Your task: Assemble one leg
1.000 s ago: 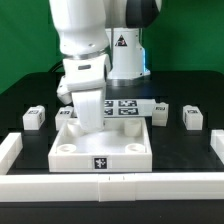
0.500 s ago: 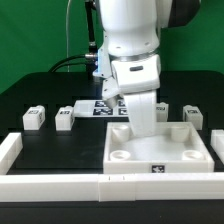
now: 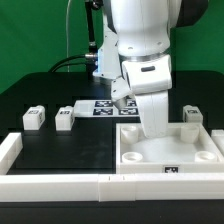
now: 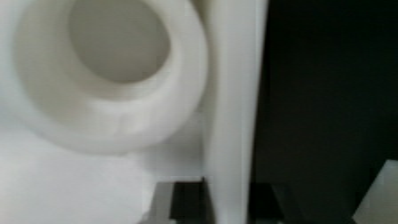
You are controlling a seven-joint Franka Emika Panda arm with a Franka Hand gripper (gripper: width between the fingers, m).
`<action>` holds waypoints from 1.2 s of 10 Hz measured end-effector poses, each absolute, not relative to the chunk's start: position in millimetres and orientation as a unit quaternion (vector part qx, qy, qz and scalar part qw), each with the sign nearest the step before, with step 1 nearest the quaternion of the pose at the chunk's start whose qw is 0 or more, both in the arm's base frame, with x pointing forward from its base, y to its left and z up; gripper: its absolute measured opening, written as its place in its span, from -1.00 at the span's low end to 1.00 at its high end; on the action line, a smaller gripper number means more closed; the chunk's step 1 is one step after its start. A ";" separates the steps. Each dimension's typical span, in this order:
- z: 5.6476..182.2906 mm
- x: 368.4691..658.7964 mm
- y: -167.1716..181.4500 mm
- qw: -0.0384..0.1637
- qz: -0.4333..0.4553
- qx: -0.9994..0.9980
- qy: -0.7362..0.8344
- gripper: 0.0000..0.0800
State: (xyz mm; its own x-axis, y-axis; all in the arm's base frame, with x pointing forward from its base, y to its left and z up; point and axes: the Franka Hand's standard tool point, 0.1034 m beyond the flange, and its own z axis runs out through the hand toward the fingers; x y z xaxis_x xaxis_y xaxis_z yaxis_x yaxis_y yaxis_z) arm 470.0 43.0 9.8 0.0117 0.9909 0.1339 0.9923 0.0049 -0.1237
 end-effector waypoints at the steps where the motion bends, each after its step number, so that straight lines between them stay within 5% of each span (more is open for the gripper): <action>1: 9.5 469.5 42.6 0.092 -0.003 -0.705 -0.703 -0.79; 3: 9.2 469.1 42.2 0.091 -0.003 -0.704 -0.704 0.12; 4: 9.1 469.1 42.0 0.091 -0.003 -0.704 -0.704 0.12; 6: 9.0 468.9 41.6 0.091 -0.002 -0.704 -0.704 0.59; 10: 10.6 467.6 40.9 0.090 -0.002 -0.708 -0.700 0.62; 12: 31.0 455.0 37.4 0.077 0.001 -0.726 -0.684 0.62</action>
Offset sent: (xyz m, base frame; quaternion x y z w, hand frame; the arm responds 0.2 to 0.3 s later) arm 0.0000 0.0000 0.0000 0.0000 0.0000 0.0000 1.0000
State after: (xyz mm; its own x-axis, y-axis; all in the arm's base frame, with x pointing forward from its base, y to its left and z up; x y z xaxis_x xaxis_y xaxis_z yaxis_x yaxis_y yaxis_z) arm 455.0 37.4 31.0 0.0656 0.9926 0.1026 0.9921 -0.0539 -0.1130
